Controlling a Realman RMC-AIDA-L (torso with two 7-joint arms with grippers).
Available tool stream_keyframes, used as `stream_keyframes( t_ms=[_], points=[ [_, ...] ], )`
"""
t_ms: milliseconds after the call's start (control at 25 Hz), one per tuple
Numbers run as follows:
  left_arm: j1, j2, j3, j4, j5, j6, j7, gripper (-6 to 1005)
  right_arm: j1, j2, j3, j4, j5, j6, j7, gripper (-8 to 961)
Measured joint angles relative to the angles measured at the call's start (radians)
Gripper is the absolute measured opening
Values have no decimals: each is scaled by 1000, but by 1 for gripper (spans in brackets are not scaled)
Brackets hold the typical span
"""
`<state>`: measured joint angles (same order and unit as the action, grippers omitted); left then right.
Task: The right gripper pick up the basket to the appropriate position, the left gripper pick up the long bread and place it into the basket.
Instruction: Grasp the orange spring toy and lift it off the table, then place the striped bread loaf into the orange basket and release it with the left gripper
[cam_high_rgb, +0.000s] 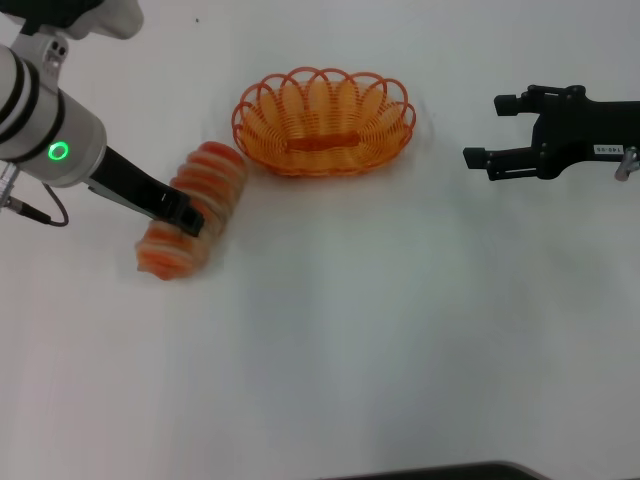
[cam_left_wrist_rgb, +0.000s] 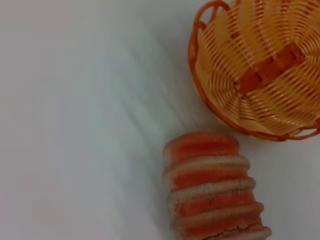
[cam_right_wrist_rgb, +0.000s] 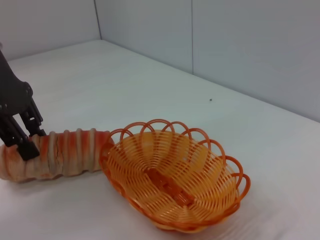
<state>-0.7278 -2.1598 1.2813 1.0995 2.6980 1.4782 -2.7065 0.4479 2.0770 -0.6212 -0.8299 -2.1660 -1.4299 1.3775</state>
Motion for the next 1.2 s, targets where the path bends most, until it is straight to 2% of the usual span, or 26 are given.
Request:
stream_keyframes(
  t_ms=[160,400,560,680,960,1200],
  points=[
    [-2,11,-37,1,1,2,7,413,0,0,0,0,2,0,0,914],
    [-23,66,-119,37,10,5,41,379,1,-4,-4,0,2,0,5,914],
    [-65,83,-183,59,6,23,136,348,2,-5,-5,-1,3,-1,7,914],
    [-113,74,-206,59,2,52,218,323,1,-5,-6,-1,3,-1,8,914],
    [-242,7,-155,63,16,78,497,262,1,-2,-6,-11,3,-5,8,914],
    [-311,-3,-29,40,13,44,656,230,1,0,-4,-17,3,-22,9,914]
  ],
)
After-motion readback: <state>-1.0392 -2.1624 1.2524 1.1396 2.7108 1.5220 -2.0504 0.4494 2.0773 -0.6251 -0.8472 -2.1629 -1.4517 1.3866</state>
